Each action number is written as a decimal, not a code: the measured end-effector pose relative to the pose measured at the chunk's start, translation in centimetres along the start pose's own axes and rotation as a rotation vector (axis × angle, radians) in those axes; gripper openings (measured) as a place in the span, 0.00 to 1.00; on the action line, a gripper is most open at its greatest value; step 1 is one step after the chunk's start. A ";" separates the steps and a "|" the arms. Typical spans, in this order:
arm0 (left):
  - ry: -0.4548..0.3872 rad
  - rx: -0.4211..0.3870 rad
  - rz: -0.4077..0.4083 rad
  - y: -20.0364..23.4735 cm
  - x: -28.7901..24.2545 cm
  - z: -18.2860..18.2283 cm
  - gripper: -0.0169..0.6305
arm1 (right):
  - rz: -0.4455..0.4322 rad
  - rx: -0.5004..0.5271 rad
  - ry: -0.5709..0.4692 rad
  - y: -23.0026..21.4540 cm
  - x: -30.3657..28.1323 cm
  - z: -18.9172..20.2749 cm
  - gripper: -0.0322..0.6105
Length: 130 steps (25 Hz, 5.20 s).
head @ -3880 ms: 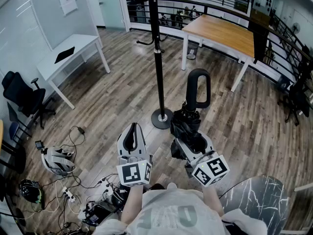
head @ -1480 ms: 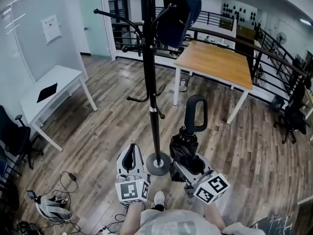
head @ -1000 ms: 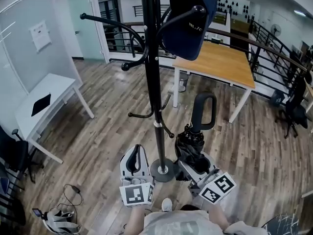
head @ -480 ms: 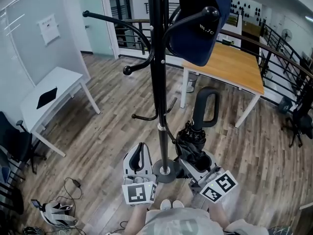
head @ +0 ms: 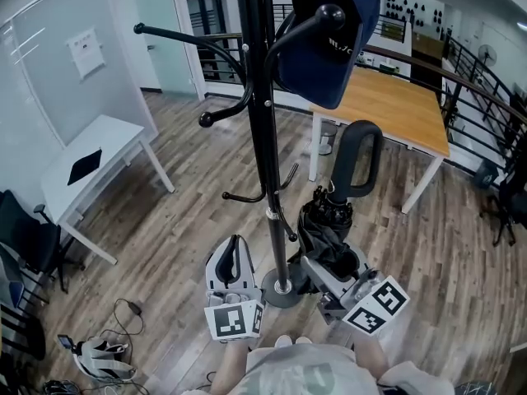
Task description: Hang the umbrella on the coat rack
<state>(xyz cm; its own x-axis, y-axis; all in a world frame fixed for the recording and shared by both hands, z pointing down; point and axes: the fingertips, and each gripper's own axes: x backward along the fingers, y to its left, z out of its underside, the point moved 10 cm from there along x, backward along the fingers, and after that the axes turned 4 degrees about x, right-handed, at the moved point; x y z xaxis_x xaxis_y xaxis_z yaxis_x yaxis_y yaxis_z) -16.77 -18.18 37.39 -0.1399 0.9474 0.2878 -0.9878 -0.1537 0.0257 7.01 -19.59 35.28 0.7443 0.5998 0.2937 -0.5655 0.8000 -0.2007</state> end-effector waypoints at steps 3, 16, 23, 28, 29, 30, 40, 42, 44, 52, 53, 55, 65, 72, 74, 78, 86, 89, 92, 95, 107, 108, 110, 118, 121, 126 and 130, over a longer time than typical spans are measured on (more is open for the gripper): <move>0.005 0.001 -0.010 0.2 -0.1 0.2 0.09 | -0.055 0.071 -0.027 0.5 -1.1 -3.3 0.47; 0.019 0.010 -0.046 0.7 1.6 1.4 0.09 | -0.263 0.284 -0.125 3.7 -4.8 -12.4 0.47; 0.026 0.010 -0.084 0.2 2.2 1.9 0.09 | -0.292 0.245 -0.103 3.0 -5.9 -13.4 0.47; 0.035 0.011 -0.099 1.0 2.5 2.4 0.09 | -0.302 0.208 -0.066 2.5 -7.1 -12.2 0.47; 0.038 0.012 -0.101 1.3 2.0 1.9 0.09 | -0.302 0.201 -0.055 2.4 -7.9 -12.5 0.47; 0.041 0.016 -0.104 1.5 1.6 1.5 0.09 | -0.303 0.191 -0.046 2.3 -8.5 -12.7 0.47; 0.064 0.028 -0.106 1.7 1.6 2.1 0.09 | -0.268 0.121 0.043 0.9 -10.0 -10.2 0.47; 0.071 0.027 -0.108 1.9 1.6 2.5 0.09 | -0.266 0.085 0.060 0.4 -10.3 -9.2 0.47; 0.081 0.025 -0.115 2.0 1.7 2.7 0.09 | -0.262 0.052 0.081 0.0 -10.7 -8.4 0.47; 0.092 0.031 -0.147 2.9 2.0 2.9 0.09 | -0.261 -0.058 0.156 -1.8 -12.6 -5.5 0.47; 0.092 0.029 -0.149 3.0 2.0 2.9 0.09 | -0.257 -0.070 0.167 -2.0 -12.9 -5.0 0.47; 0.092 0.027 -0.156 3.2 2.2 2.9 0.09 | -0.250 -0.104 0.193 -2.3 -13.2 -3.8 0.47; 0.115 0.014 -0.183 4.0 2.2 3.4 0.09 | -0.254 -0.098 0.168 -3.3 -14.2 -1.9 0.47; 0.119 0.013 -0.179 4.0 1.9 3.5 0.09 | -0.258 -0.092 0.163 -3.5 -14.5 -1.7 0.47; 0.121 0.010 -0.179 4.0 1.8 3.5 0.09 | -0.257 -0.088 0.165 -3.6 -14.4 -1.7 0.47; 0.117 0.008 -0.179 4.1 1.5 3.5 0.09 | -0.253 -0.074 0.171 -3.7 -14.5 -1.8 0.47; 0.114 0.008 -0.163 3.6 1.1 3.4 0.09 | -0.127 0.017 0.200 -4.4 -14.4 -2.1 0.50; 0.109 0.004 -0.158 3.4 1.0 3.3 0.09 | -0.103 0.017 0.176 -4.7 -14.0 -2.2 0.54; 0.108 -0.001 -0.153 3.3 0.9 3.3 0.09 | -0.089 0.027 0.161 -4.9 -13.5 -2.1 0.54; 0.110 -0.003 -0.150 3.1 1.0 3.2 0.09 | -0.061 0.060 0.141 -4.8 -12.9 -2.3 0.55; 0.106 -0.004 -0.113 1.8 0.8 3.1 0.09 | 0.018 0.091 0.066 -4.8 -9.5 -2.2 0.55; 0.106 -0.003 -0.107 1.6 0.8 3.1 0.09 | 0.025 0.098 0.066 -4.7 -9.2 -2.2 0.55; 0.106 -0.001 -0.096 1.3 0.7 3.1 0.09 | 0.041 0.117 0.074 -4.5 -8.5 -2.1 0.55; 0.119 -0.005 -0.057 0.2 0.6 3.2 0.09 | 0.136 0.148 0.171 -4.1 -4.4 0.7 0.55; 0.128 -0.011 -0.043 0.0 0.5 3.5 0.09 | 0.193 0.156 0.187 -4.1 -2.8 2.2 0.55; 0.141 -0.017 -0.038 -0.1 0.7 3.7 0.09 | 0.241 0.139 0.229 -3.6 -0.5 4.8 0.53; 0.152 -0.018 -0.036 -0.1 1.0 4.0 0.09 | 0.300 0.112 0.245 -3.0 1.1 6.5 0.32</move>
<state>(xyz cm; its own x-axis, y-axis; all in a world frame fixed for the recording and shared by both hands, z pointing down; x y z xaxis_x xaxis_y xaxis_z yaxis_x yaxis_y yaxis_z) -16.51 -18.38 41.51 -0.1118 0.9840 0.1391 -0.9932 -0.1151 0.0161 7.23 -21.44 42.26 0.5956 0.8033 0.0029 -0.7955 0.5903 -0.1365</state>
